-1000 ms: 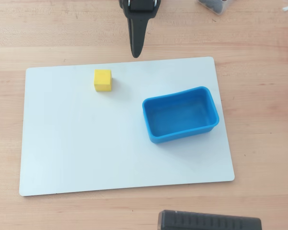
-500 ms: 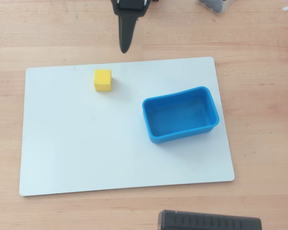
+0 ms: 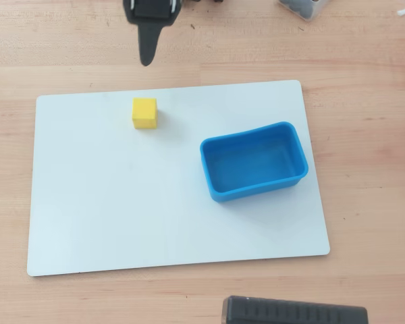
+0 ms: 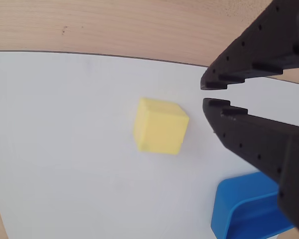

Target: Pick up yellow cube and drop it in the blue rectangular bin

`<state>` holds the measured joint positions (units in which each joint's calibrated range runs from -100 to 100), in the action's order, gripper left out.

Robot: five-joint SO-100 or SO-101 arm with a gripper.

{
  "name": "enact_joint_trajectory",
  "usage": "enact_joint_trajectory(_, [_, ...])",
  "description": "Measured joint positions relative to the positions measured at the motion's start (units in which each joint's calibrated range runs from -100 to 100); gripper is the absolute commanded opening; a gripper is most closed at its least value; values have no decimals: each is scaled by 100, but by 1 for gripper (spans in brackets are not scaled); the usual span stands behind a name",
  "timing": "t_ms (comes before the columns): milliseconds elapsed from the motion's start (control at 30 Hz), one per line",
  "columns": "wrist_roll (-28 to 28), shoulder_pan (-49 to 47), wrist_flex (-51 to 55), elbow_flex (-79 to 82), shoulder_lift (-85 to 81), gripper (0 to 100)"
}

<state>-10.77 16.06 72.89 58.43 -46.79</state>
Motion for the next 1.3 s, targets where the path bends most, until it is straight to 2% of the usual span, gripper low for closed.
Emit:
enact_joint_trajectory(467, [-15, 116, 98, -1653, 2531, 0])
enact_joint_trajectory(867, [-15, -147, 98, -2428, 3483, 1])
enact_joint_trajectory(1167, [-15, -162, 98, -2428, 3483, 25])
enact_joint_trajectory(1300, [29, -162, 98, -2428, 3483, 27])
